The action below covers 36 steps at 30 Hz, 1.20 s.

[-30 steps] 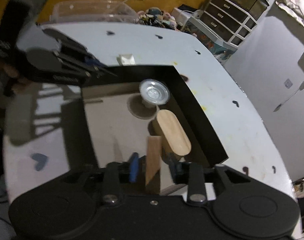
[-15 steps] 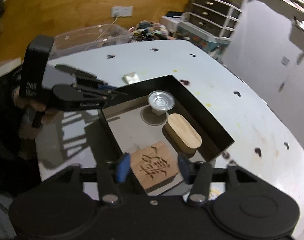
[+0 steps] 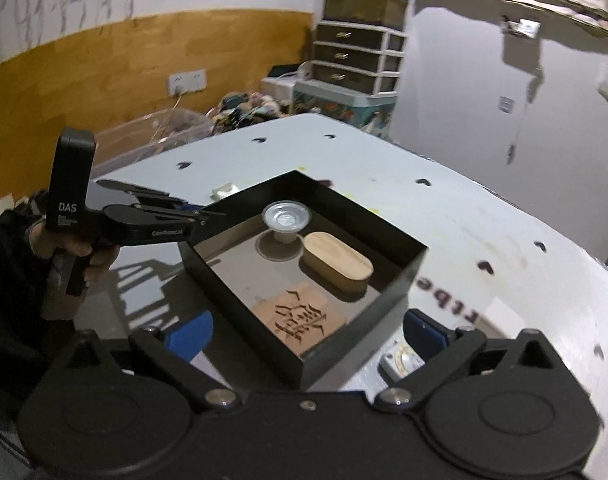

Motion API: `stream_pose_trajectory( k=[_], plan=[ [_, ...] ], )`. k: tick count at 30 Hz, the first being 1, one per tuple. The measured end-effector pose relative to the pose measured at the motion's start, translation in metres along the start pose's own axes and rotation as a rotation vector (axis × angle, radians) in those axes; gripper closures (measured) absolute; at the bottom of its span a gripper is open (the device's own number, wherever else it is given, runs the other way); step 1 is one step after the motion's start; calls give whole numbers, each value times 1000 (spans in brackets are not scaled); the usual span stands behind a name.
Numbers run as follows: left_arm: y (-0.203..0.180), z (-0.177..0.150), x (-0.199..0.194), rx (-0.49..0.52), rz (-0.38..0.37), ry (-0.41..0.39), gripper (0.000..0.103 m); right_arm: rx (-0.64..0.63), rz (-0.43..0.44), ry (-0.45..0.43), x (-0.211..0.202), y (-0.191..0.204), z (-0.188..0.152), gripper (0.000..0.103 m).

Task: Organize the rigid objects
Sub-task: 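Grasp the beige plastic tray with the right gripper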

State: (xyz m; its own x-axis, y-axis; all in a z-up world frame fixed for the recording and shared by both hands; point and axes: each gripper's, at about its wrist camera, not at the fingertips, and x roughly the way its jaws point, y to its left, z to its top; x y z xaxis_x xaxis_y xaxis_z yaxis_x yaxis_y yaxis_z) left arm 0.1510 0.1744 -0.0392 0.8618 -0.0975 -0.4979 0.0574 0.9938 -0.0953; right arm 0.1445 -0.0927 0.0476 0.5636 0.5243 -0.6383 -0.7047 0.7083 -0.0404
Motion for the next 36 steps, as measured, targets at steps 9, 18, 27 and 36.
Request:
stream_pose_trajectory(
  k=[9,18,27,36],
  plan=[
    [2,-1,-1,-15,-2,-3,95,209,-117,-117,-18,-26,-57,0],
    [2,-2,-2,-29,-3,-8,95,400,-357,-132,-12,-55,-107,0],
    [2,-3,-2,-27,-2,-7,95,491,-486,-102,2,-103,-126,0],
    [2,-3,-2,-24,-4,-7,94,382,-407,-2,18,-140,-137,15]
  ],
)
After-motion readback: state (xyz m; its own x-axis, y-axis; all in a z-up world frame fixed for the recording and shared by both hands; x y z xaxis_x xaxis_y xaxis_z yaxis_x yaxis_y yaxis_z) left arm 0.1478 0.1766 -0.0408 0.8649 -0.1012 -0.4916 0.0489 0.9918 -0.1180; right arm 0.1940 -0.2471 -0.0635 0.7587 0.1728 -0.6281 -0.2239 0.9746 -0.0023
